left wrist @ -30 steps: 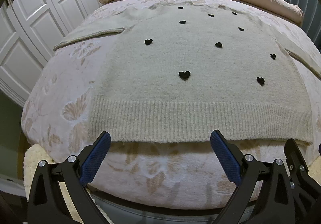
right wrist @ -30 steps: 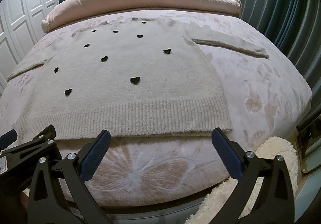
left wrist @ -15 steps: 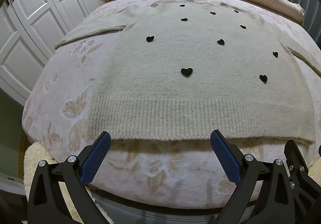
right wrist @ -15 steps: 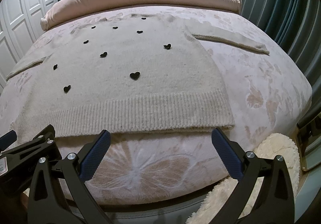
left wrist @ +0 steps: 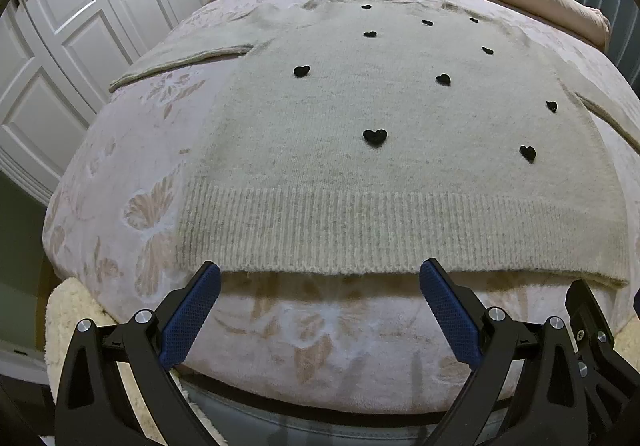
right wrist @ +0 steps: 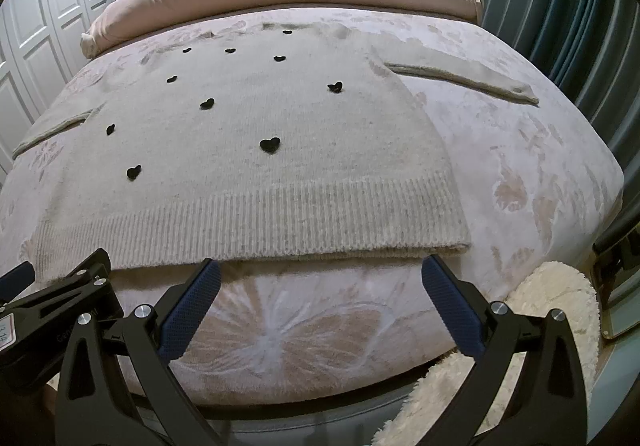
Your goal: Fold small clothes
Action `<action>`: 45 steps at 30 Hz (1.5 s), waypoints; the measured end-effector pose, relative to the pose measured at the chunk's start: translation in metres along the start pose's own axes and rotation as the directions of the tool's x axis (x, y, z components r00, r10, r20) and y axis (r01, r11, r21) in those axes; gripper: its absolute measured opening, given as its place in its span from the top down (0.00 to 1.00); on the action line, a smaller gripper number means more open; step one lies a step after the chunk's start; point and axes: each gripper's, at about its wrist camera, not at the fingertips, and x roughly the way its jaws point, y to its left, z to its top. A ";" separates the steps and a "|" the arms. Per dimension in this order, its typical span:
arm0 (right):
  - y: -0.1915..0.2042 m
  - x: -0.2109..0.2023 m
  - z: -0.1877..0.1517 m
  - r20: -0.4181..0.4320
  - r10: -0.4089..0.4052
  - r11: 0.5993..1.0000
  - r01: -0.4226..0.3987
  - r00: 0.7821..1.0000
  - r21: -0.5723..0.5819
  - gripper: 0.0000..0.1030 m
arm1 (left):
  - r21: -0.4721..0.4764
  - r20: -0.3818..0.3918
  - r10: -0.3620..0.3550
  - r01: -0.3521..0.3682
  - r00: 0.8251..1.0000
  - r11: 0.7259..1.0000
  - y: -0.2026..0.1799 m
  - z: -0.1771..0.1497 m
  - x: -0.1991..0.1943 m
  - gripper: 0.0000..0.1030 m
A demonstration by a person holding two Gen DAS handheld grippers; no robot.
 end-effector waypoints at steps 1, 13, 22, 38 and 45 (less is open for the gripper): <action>0.000 0.000 0.000 0.000 0.000 1.000 0.000 1.000 0.000 0.05 | -0.001 0.000 0.000 0.000 1.000 1.000 0.000 0.000 0.000 0.05; 0.000 0.001 -0.001 -0.008 0.001 1.000 -0.001 1.000 0.003 0.05 | -0.001 -0.005 0.000 0.000 1.000 1.000 0.002 -0.001 0.001 0.05; 0.000 0.003 -0.002 -0.012 0.001 1.000 -0.001 1.000 0.005 0.05 | 0.003 -0.007 0.008 -0.008 1.000 1.000 0.004 -0.001 0.002 0.05; 0.000 0.003 -0.001 -0.017 0.001 1.000 -0.001 1.000 0.008 0.05 | 0.002 -0.012 0.014 -0.014 1.000 1.000 0.001 0.001 0.002 0.05; -0.001 0.005 -0.003 -0.026 0.002 1.000 -0.002 1.000 0.013 0.05 | 0.003 -0.018 0.017 -0.017 1.000 1.000 0.001 0.002 0.004 0.05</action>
